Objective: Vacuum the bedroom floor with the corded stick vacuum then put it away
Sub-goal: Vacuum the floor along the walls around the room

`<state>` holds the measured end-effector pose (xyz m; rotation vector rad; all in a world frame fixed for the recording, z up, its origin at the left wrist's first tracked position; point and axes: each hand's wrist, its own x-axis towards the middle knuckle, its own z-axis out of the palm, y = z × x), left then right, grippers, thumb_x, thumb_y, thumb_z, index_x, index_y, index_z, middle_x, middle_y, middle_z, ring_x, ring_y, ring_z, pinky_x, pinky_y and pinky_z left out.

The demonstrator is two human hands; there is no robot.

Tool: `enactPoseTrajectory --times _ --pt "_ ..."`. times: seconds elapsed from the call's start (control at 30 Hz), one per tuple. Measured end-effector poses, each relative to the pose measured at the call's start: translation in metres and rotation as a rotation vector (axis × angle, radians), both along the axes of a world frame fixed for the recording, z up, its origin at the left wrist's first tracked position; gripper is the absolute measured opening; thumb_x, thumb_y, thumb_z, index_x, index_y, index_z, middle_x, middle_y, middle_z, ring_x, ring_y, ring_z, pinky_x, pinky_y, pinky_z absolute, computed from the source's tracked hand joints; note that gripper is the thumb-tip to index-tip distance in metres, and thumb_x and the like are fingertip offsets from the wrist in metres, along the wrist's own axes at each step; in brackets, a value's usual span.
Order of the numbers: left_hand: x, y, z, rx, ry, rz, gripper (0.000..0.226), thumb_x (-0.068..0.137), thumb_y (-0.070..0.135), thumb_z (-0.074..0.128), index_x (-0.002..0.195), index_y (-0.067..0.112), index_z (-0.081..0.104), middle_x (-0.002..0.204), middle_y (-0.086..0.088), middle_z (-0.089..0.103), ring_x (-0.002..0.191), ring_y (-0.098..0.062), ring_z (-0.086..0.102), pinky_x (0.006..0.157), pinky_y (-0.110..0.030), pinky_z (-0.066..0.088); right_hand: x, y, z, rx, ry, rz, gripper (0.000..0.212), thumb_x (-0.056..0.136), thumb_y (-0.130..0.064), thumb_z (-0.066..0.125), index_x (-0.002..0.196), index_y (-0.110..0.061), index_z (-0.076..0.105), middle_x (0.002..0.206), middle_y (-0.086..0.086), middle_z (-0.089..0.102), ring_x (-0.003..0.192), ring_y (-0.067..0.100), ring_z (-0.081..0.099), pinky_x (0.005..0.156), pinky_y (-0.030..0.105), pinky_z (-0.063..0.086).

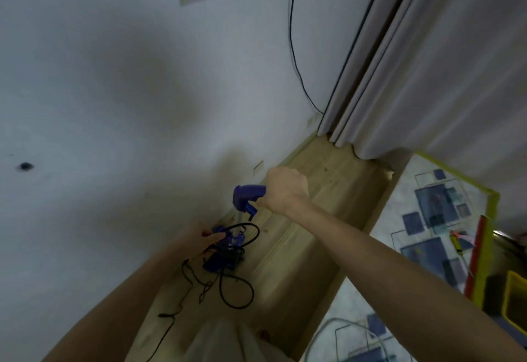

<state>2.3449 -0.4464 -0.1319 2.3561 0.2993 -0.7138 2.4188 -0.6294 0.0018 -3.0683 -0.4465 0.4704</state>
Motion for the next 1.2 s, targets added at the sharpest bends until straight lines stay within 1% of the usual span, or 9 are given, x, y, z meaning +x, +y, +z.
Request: enactPoseTrajectory --times 0.17,0.27,0.37,0.47,0.63,0.77,0.87,1.1,1.2 --pt "-0.011 0.008 0.001 0.019 0.0 0.11 0.048 0.099 0.037 0.05 0.056 0.015 0.048 0.052 0.0 0.043 0.045 -0.011 0.038 0.049 -0.023 0.03 0.003 0.016 0.0 0.028 -0.025 -0.006 0.028 0.082 -0.031 0.072 0.099 -0.012 0.06 0.084 0.002 0.055 0.089 0.021 0.064 0.06 0.026 0.041" --pt "-0.019 0.013 0.006 0.047 -0.004 0.169 0.048 0.1 0.036 0.047 0.058 0.013 0.046 0.053 -0.001 0.04 0.045 -0.012 0.035 0.049 -0.024 0.028 0.009 0.026 0.001 0.047 -0.015 -0.014 0.025 0.08 -0.029 0.073 0.095 -0.013 0.06 0.092 0.004 0.063 0.082 0.02 0.061 0.059 0.026 0.041" --pt "-0.024 0.023 0.009 0.045 -0.01 0.249 0.048 0.1 0.034 0.049 0.057 0.013 0.045 0.052 -0.001 0.038 0.045 -0.013 0.033 0.051 -0.026 0.028 0.014 0.039 0.003 0.059 -0.007 -0.009 0.025 0.081 -0.028 0.074 0.095 -0.013 0.06 0.089 0.003 0.062 0.074 0.018 0.053 0.052 0.024 0.038" --pt "-0.027 0.031 0.015 0.04 -0.015 0.285 0.048 0.099 0.036 0.049 0.057 0.013 0.046 0.053 -0.002 0.04 0.046 -0.014 0.034 0.055 -0.027 0.03 0.014 0.054 0.005 0.048 0.012 0.024 0.024 0.082 -0.025 0.073 0.098 -0.012 0.061 0.087 0.002 0.059 0.076 0.018 0.055 0.043 0.023 0.03" --pt "-0.023 0.03 0.026 0.038 -0.025 0.271 0.047 0.1 0.034 0.047 0.058 0.014 0.049 0.053 0.0 0.044 0.047 -0.012 0.038 0.052 -0.024 0.032 0.006 0.047 0.004 0.005 0.044 0.035 0.021 0.084 -0.026 0.07 0.094 -0.013 0.057 0.086 0.002 0.058 0.073 0.017 0.052 0.054 0.024 0.038" --pt "-0.019 0.027 0.025 0.049 -0.006 0.248 0.045 0.1 0.036 0.047 0.06 0.015 0.05 0.055 0.0 0.048 0.048 -0.011 0.042 0.054 -0.022 0.036 0.002 0.04 0.003 0.02 0.043 0.036 0.018 0.086 -0.026 0.068 0.093 -0.012 0.058 0.098 0.005 0.065 0.078 0.018 0.057 0.048 0.023 0.034" --pt "-0.017 0.027 0.021 0.044 0.004 0.229 0.045 0.099 0.037 0.048 0.06 0.015 0.051 0.055 0.001 0.048 0.048 -0.01 0.042 0.053 -0.022 0.034 0.0 0.04 0.002 0.018 0.018 0.025 0.021 0.087 -0.025 0.067 0.101 -0.011 0.062 0.104 0.005 0.067 0.093 0.019 0.064 0.057 0.025 0.038" --pt "-0.012 0.032 0.015 0.025 0.021 0.251 0.045 0.099 0.037 0.049 0.061 0.012 0.053 0.057 -0.002 0.049 0.049 -0.013 0.043 0.055 -0.025 0.036 0.006 0.045 -0.001 0.031 -0.011 -0.026 0.023 0.083 -0.026 0.072 0.099 -0.012 0.064 0.101 0.004 0.068 0.091 0.019 0.066 0.052 0.023 0.038" --pt "-0.013 0.036 0.018 0.03 0.0 0.247 0.046 0.099 0.037 0.048 0.061 0.011 0.05 0.055 -0.003 0.046 0.047 -0.013 0.04 0.052 -0.025 0.034 0.009 0.055 -0.001 0.031 -0.028 0.0 0.023 0.084 -0.027 0.073 0.099 -0.012 0.064 0.103 0.004 0.068 0.092 0.018 0.065 0.059 0.025 0.04"
